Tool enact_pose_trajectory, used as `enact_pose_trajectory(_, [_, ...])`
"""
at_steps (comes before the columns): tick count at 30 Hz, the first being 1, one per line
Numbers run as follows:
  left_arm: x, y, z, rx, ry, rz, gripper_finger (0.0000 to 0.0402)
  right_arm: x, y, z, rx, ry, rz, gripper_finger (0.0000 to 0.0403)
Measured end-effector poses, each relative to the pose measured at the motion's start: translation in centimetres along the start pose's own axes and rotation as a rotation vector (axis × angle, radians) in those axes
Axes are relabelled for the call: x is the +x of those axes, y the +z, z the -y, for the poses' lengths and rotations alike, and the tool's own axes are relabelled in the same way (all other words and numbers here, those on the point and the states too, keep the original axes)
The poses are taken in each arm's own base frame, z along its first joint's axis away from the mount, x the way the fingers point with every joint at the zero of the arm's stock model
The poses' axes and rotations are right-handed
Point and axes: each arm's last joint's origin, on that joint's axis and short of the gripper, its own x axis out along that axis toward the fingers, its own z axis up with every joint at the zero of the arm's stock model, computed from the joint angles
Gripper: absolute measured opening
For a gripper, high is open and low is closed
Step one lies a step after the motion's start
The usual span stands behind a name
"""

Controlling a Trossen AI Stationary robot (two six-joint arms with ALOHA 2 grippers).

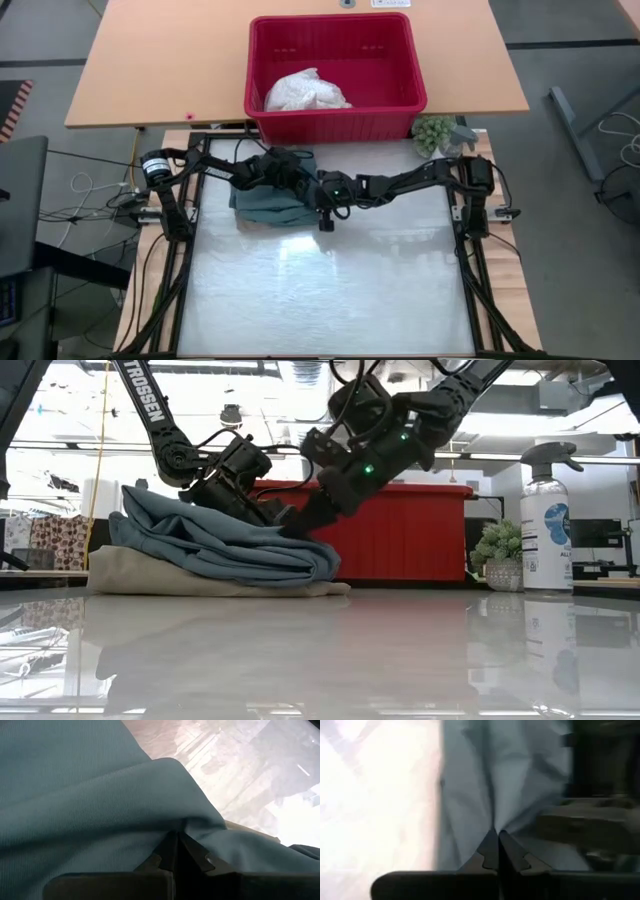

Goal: Fold Laundry from Bin
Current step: Stack the folded blue pants on top of the folded brown short pants

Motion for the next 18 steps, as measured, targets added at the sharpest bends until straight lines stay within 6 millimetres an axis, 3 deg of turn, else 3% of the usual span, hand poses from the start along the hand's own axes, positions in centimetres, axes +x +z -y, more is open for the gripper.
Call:
enact_pose_trajectory(6, [0.0,0.0,0.1,-0.001,0.007,0.006,0.0,0.0,-0.3,-2.4,-0.043,0.061,-0.069,0.0023])
enact_pose_trajectory(18, [0.0,0.1,-0.1,-0.007,0.025,0.011,0.0,-0.3,-0.3,-4.2,-0.138,0.13,-0.094,0.0077])
